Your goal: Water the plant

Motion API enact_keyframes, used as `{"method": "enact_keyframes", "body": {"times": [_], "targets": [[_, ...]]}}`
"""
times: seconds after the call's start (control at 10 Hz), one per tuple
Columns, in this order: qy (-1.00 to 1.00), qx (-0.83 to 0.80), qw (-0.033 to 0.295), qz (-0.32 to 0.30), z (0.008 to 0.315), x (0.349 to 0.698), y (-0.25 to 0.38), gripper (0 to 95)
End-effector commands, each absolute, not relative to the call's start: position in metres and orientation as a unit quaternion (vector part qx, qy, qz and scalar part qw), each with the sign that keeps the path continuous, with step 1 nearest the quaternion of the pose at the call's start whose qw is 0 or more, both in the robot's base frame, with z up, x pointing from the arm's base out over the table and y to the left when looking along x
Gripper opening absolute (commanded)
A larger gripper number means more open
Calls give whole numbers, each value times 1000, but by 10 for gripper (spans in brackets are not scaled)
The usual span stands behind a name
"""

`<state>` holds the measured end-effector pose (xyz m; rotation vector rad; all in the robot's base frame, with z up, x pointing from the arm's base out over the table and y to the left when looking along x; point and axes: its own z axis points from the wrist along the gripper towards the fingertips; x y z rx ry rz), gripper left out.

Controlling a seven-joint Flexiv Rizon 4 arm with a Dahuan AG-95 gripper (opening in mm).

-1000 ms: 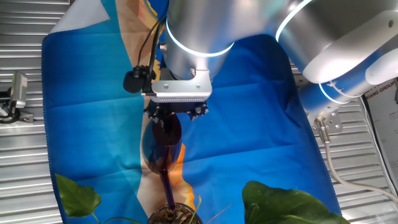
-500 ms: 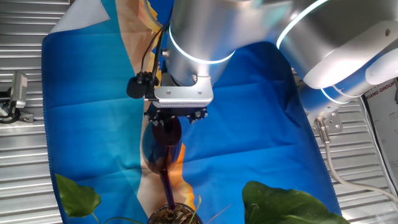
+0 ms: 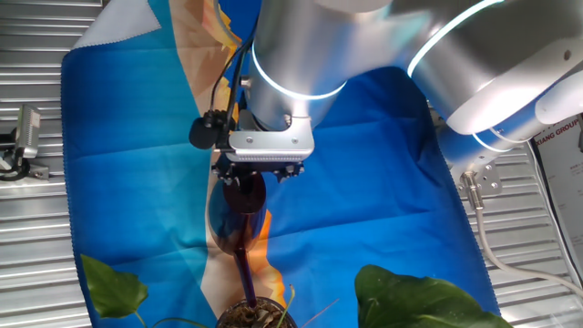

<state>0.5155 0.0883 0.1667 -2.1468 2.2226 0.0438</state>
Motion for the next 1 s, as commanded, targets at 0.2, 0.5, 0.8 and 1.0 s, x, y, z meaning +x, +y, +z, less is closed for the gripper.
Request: {"method": "enact_keyframes", "body": {"times": [0.2,0.5,0.8,1.0], "targets": [[720,-693,28,15,164,518,89,760],[722,-691,30,13,161,519,90,760],[722,-691,33,12,154,518,90,760],[722,-691,36,13,152,519,91,950]]}}
